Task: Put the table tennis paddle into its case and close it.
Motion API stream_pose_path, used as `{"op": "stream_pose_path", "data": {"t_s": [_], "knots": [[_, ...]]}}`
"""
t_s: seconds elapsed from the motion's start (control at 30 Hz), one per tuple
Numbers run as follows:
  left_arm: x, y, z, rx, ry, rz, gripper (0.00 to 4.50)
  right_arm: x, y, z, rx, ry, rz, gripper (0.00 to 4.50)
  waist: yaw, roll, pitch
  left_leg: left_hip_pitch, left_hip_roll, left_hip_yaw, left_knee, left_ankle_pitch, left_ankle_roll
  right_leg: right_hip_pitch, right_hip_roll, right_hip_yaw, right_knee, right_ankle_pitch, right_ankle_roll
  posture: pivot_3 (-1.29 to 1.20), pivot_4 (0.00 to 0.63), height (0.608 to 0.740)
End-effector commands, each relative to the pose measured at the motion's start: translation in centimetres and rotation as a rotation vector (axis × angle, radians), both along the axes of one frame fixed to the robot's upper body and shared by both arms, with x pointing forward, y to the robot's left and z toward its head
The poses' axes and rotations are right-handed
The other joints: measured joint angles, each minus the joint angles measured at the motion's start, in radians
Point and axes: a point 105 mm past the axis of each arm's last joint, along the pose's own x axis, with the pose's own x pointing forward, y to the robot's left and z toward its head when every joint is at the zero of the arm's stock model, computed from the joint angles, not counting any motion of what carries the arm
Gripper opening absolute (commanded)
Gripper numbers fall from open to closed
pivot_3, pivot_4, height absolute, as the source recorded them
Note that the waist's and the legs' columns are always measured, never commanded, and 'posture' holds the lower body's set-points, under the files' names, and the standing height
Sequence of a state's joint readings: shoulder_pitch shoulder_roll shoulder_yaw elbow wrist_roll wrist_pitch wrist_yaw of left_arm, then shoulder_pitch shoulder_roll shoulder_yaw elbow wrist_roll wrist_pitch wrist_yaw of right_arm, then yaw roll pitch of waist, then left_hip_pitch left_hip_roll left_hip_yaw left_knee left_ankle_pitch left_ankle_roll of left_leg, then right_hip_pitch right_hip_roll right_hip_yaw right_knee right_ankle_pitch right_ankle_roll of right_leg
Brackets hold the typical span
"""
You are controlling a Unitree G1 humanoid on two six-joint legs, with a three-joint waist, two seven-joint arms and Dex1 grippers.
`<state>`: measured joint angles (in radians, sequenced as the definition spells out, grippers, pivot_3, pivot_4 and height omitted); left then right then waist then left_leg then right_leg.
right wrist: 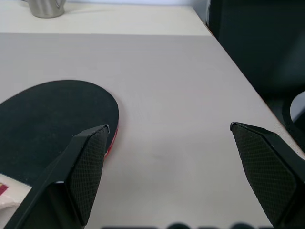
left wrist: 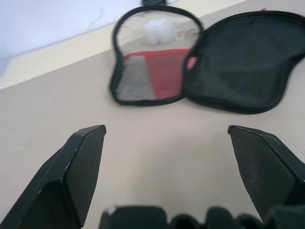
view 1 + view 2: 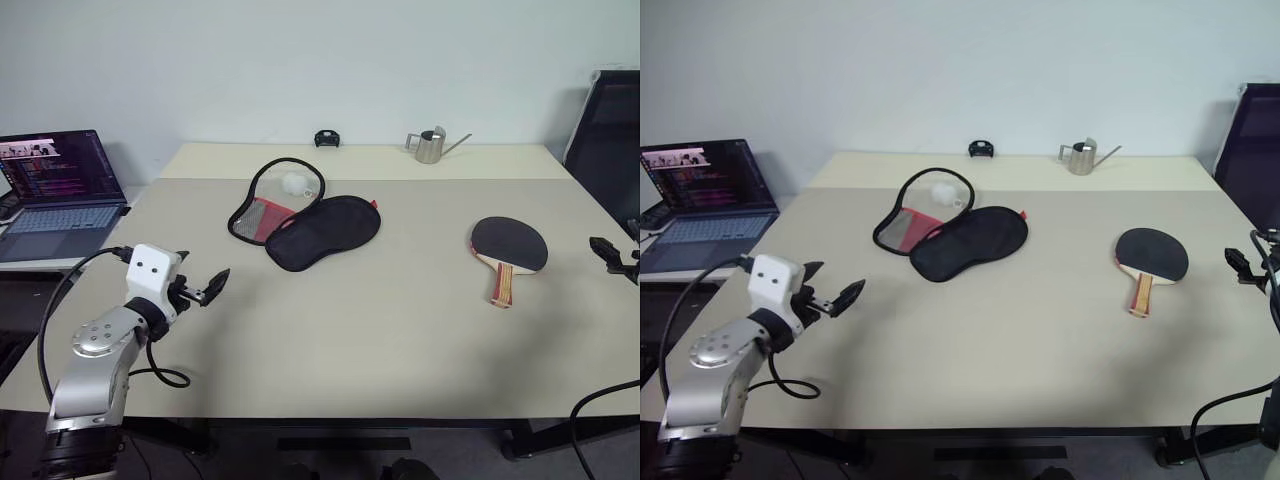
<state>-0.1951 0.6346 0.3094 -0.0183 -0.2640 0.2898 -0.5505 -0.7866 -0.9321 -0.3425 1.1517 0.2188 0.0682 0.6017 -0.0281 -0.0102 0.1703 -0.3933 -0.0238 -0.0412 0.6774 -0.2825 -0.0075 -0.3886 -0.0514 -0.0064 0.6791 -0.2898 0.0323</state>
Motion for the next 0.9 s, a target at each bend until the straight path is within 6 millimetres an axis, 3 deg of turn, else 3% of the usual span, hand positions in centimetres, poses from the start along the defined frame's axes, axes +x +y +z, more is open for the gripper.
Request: {"op": "stream_pose_path", "data": {"t_s": [0.03,0.3,0.33,0.43,0.57,0.7,0.9], "knots": [[0.2,0.8,1.6,0.024,-0.051,0.015,4.5,0.4,1.3,1.0,0.098,-0.032,0.072,4.47,0.0,0.0,0.0,0.0,0.0,0.0,0.0,0.0,0.0,0.0,0.0,0.0,0.0,0.0,0.0,0.0,0.15,0.74],[1.3,-0.6,2.9,0.036,-0.075,-0.075,4.5,1.6,12.1,0.7,0.178,-0.008,0.446,4.47,-0.001,0.0,0.0,0.0,0.001,-0.001,0.0,0.0,0.0,0.0,0.0,-0.001,0.001,0.0,0.0,0.0,0.15,0.74],[1.6,-0.9,2.9,0.05,-0.075,-0.095,4.5,1.6,14.4,0.9,0.197,-0.018,0.52,4.47,0.0,0.0,0.0,0.0,0.0,-0.001,0.0,0.0,0.0,-0.001,0.0,-0.001,0.001,0.0,0.0,0.0,0.15,0.74],[2.1,-1.2,3.3,0.049,-0.085,-0.129,4.5,1.3,18.6,1.4,0.239,-0.056,0.638,4.47,0.0,0.0,0.0,0.0,0.001,-0.002,0.0,0.0,0.0,-0.001,0.0,-0.001,0.001,0.0,0.0,0.0,0.15,0.74],[2.2,-2.9,4.0,-0.006,-0.075,-0.261,4.5,0.9,24.8,0.4,0.239,-0.001,0.788,4.47,0.003,0.0,0.0,-0.001,0.0,-0.004,0.001,0.0,0.0,-0.001,0.0,-0.003,0.001,0.0,0.0,0.0,0.15,0.74],[1.8,-3.4,4.4,-0.075,-0.03,-0.365,4.5,1.1,29.4,-0.2,0.292,0.049,0.844,4.47,0.001,0.0,0.0,-0.001,0.0,-0.004,0.0,0.0,0.0,-0.001,0.0,-0.003,0.001,0.0,0.0,0.0,0.15,0.74],[1.2,-3.6,5.8,-0.185,0.022,-0.482,4.5,2.3,34.7,-0.9,0.354,0.114,0.85,4.47,-0.002,0.0,0.0,-0.001,0.0,-0.005,0.0,0.0,0.0,-0.002,0.0,-0.003,0.002,0.0,0.0,0.0,0.15,0.74]]}}
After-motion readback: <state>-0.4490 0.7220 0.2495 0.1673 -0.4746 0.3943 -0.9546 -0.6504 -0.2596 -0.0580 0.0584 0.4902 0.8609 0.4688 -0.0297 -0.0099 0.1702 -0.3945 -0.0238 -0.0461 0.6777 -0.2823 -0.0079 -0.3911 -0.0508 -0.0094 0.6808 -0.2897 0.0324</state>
